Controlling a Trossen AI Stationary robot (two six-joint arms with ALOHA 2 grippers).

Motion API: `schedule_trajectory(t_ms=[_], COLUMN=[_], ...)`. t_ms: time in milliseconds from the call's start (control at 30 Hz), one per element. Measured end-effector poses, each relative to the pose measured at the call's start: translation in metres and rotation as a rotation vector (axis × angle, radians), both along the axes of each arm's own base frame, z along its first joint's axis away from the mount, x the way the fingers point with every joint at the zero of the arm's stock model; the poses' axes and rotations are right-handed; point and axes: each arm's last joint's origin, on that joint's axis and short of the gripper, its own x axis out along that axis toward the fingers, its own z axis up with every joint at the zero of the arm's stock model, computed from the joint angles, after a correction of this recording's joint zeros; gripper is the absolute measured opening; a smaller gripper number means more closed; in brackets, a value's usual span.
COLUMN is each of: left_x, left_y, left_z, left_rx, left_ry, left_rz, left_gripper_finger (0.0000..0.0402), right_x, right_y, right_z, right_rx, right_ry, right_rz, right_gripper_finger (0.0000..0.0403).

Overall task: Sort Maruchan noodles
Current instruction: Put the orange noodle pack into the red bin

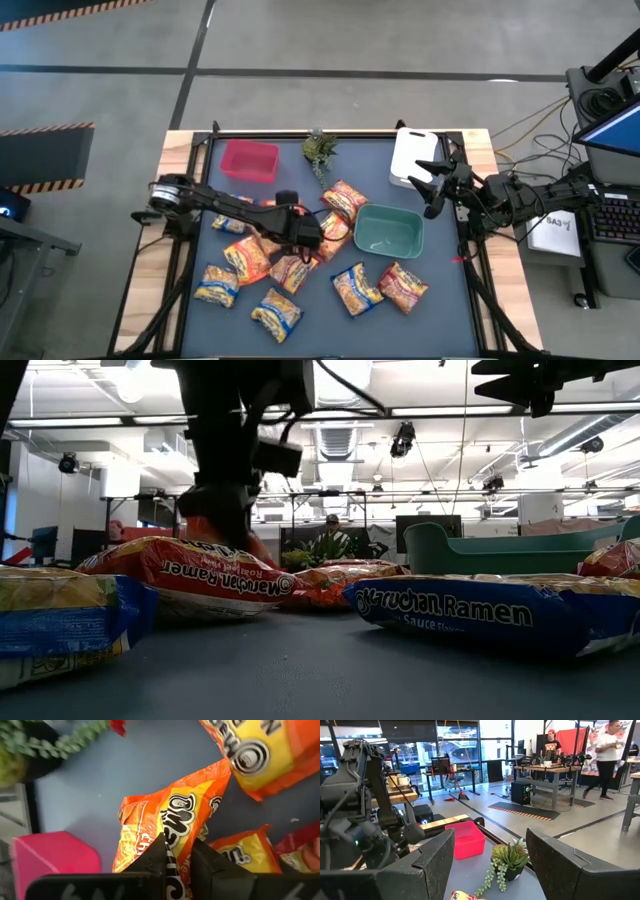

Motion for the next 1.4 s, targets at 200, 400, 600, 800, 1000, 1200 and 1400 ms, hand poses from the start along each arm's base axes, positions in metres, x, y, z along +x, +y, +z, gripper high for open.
schedule_trajectory(t_ms=[200,400,600,800,1000,1200,1400], left_x=[-0.011,-0.036,-0.066,-0.097,-0.12,-0.135,-0.155], left_y=[0.002,0.022,0.061,0.114,0.155,0.181,0.191], left_z=[0.036,0.088,0.115,0.12,0.11,0.089,0.058], left_rx=[0.076,0.162,0.157,0.164,0.066,-0.119,-0.187], left_ry=[-0.075,-0.282,-0.401,-0.561,-0.752,-0.97,-1.094], left_rz=[0.0,0.124,0.304,0.677,0.884,0.882,0.968], left_gripper_finger=[0.0017,0.0017,0.0018,0.0019,0.002,0.0019,0.0019], right_x=[0.0,0.0,0.0,0.0,0.0,0.0,0.0], right_y=[0.0,0.0,0.0,0.0,0.0,0.0,0.0], right_z=[0.0,0.0,0.0,0.0,0.0,0.0,0.0], right_rx=[0.0,0.0,0.0,0.0,0.0,0.0,0.0], right_ry=[0.001,-0.001,-0.001,-0.001,-0.001,-0.001,0.0], right_rz=[0.0,0.0,0.0,0.0,0.0,0.0,0.0], right_gripper_finger=[0.0233,0.0233,0.0233,0.0233,0.0233,0.0233,0.0233])
